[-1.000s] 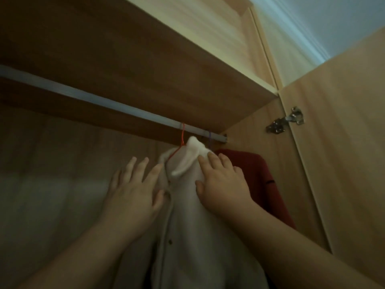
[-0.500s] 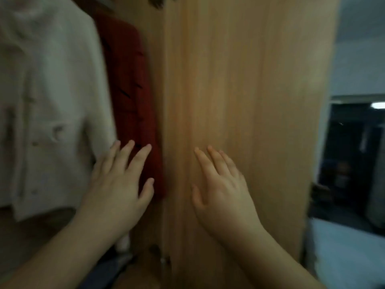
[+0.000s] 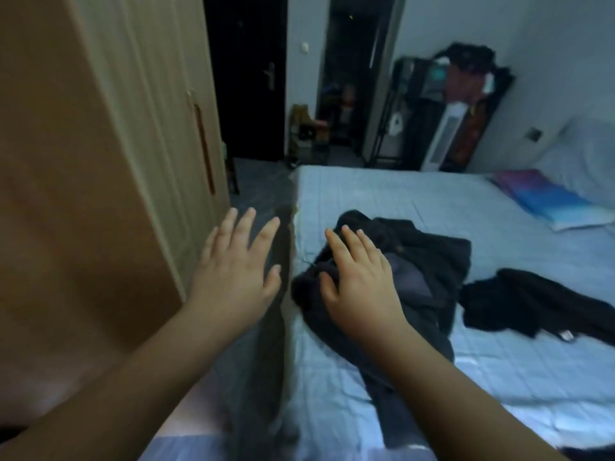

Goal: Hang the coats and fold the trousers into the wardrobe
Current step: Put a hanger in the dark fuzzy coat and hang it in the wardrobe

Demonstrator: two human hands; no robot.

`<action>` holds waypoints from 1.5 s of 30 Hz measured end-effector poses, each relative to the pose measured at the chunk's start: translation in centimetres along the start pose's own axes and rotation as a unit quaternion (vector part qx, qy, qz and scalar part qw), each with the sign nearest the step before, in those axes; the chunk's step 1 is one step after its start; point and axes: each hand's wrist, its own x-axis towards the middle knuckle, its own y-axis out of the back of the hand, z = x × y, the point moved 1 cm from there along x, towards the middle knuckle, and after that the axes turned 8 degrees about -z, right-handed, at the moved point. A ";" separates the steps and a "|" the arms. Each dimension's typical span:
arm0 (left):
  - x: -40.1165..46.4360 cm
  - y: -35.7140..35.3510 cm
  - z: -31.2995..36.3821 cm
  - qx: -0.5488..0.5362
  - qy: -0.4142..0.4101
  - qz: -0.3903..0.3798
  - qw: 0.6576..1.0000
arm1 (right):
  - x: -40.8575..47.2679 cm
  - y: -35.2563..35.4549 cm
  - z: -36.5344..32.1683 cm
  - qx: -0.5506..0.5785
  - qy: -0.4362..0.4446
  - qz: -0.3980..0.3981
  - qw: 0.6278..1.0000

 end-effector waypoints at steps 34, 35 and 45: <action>24.6 -34.7 8.2 -0.119 0.179 -0.271 0.938 | 20.0 -16.9 37.2 0.013 -0.088 -0.210 0.974; 25.0 -35.6 9.0 -0.120 0.198 -0.268 0.935 | 21.2 -17.3 38.6 0.013 -0.068 -0.228 0.971; 28.0 -47.9 14.1 -0.165 0.336 -0.285 0.882 | 30.3 -27.6 50.7 -0.015 0.008 -0.323 0.946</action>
